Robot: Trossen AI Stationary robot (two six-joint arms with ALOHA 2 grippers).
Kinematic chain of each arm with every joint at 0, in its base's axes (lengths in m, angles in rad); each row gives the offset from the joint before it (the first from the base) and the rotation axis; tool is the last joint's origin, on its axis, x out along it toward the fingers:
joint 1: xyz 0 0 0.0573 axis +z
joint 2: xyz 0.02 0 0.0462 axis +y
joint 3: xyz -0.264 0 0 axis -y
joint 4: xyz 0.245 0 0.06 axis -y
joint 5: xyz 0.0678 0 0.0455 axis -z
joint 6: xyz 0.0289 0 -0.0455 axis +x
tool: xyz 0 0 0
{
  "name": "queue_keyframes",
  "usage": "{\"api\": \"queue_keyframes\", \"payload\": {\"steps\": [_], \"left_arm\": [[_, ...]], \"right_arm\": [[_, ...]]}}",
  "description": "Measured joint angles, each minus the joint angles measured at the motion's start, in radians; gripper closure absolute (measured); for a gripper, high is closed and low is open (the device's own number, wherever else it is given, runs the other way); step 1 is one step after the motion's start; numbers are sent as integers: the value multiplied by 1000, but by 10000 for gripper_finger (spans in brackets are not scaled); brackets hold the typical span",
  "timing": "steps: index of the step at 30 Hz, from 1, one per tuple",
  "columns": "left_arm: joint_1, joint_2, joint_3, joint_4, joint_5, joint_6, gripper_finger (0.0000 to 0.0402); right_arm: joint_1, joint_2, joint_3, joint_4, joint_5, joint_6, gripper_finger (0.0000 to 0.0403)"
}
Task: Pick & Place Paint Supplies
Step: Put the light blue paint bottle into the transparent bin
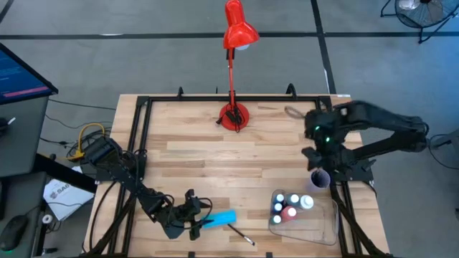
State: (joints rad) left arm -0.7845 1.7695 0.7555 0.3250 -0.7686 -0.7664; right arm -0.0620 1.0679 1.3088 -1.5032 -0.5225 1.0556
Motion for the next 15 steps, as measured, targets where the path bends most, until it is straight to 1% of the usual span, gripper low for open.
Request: {"api": "queue_keyframes", "payload": {"steps": [4,7,11,15], "left_arm": [[35,0,0,25,0,2,165],[63,0,0,38,0,2,165],[99,-1,0,46,0,2,165],[122,-2,0,95,13,-2,165]], "right_arm": [[15,0,157,101,147,-36,164],[64,-1,232,227,283,-108,164],[170,0,248,446,426,-223,164],[302,33,239,615,523,-326,164]]}}
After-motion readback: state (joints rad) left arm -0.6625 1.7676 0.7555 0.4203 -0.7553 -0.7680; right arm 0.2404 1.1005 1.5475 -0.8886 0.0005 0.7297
